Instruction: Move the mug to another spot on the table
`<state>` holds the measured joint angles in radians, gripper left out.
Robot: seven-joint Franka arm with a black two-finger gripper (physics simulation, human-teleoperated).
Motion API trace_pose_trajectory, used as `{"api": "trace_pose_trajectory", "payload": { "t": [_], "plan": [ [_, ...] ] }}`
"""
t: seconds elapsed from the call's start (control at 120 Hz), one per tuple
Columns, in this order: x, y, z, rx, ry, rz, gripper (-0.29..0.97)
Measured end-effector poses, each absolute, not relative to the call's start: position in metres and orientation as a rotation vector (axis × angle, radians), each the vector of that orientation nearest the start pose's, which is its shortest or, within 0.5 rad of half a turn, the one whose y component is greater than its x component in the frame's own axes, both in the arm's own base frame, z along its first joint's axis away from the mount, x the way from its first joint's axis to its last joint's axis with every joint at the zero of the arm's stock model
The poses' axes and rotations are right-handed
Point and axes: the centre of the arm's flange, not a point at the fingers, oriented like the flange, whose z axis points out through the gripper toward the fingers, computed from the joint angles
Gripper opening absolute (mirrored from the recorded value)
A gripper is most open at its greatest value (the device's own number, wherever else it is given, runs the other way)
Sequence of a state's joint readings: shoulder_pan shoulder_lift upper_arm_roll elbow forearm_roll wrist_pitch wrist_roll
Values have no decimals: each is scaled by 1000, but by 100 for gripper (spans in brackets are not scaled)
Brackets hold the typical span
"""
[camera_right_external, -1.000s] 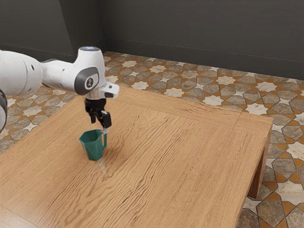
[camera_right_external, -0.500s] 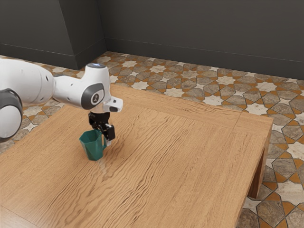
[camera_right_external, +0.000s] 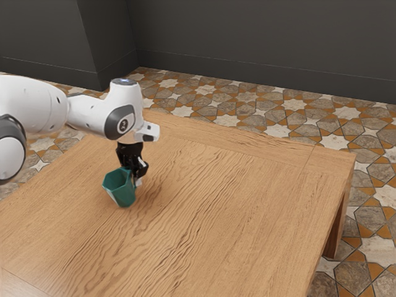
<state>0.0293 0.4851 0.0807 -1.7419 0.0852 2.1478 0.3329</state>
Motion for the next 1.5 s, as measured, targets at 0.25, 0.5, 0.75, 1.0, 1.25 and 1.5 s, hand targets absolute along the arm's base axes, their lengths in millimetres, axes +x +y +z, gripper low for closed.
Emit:
{"api": "trace_pose_trajectory", "payload": {
  "t": [0.25, 0.5, 0.75, 1.0, 1.25, 1.5],
  "plan": [
    [648, 60, 327, -3038, 358, 201, 6],
    [657, 40, 351, -3106, 193, 320, 5],
    [666, 18, 329, -3158, 36, 470, 5],
    [663, 3, 315, -3213, -128, 563, 4],
    [675, 4, 289, -3245, -309, 621, 4],
    [676, -2, 261, -3211, -394, 688, 7]
  ]
}}
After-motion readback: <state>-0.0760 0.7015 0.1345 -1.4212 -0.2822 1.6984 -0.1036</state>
